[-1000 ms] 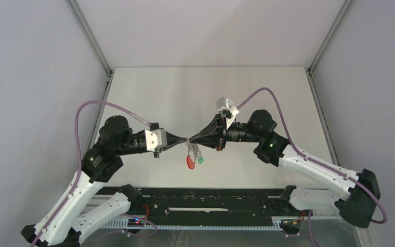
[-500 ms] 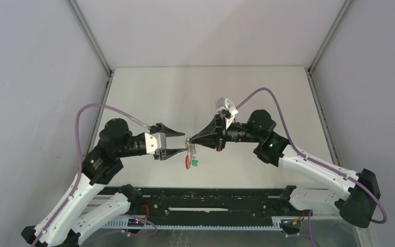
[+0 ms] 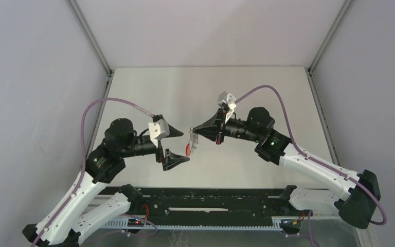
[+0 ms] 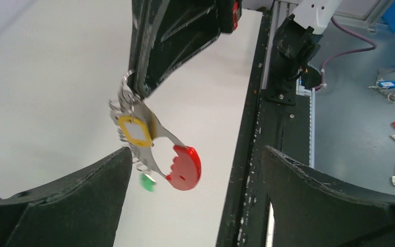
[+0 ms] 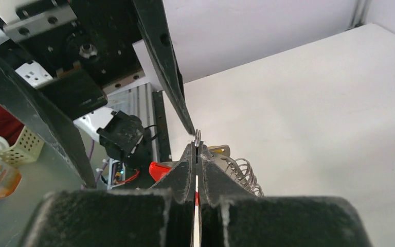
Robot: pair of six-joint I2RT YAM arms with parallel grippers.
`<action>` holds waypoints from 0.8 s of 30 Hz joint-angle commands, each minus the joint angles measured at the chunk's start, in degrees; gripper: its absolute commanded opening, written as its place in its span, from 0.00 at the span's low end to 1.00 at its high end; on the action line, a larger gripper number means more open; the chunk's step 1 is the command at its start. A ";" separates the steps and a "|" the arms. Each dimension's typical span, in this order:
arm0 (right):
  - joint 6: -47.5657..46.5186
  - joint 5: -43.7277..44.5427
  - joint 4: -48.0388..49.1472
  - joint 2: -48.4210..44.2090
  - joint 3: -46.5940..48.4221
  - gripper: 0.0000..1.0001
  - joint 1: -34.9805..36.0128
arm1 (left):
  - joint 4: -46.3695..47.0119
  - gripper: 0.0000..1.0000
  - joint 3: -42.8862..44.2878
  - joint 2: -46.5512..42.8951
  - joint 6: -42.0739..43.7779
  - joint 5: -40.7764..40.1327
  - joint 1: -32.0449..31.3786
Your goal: Put the keys on the keyring
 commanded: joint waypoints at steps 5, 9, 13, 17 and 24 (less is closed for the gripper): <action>-0.14 6.22 2.02 -0.72 2.89 0.00 0.25 | 5.69 0.94 -4.14 7.04 -6.77 -8.11 0.33; 0.45 8.68 1.67 -0.64 2.90 0.00 0.59 | 7.32 0.61 -4.17 9.53 -5.78 -13.51 0.27; 1.95 11.55 -0.12 -0.23 2.90 0.00 0.47 | 8.87 0.13 -3.13 10.74 -2.52 -17.70 0.26; 3.50 14.19 -1.47 0.39 2.90 0.16 0.38 | 9.98 0.00 -2.76 11.89 2.02 -17.50 0.30; 4.81 18.83 -4.99 0.21 2.90 0.96 -1.63 | 12.16 0.00 -2.14 15.57 26.42 -22.19 0.36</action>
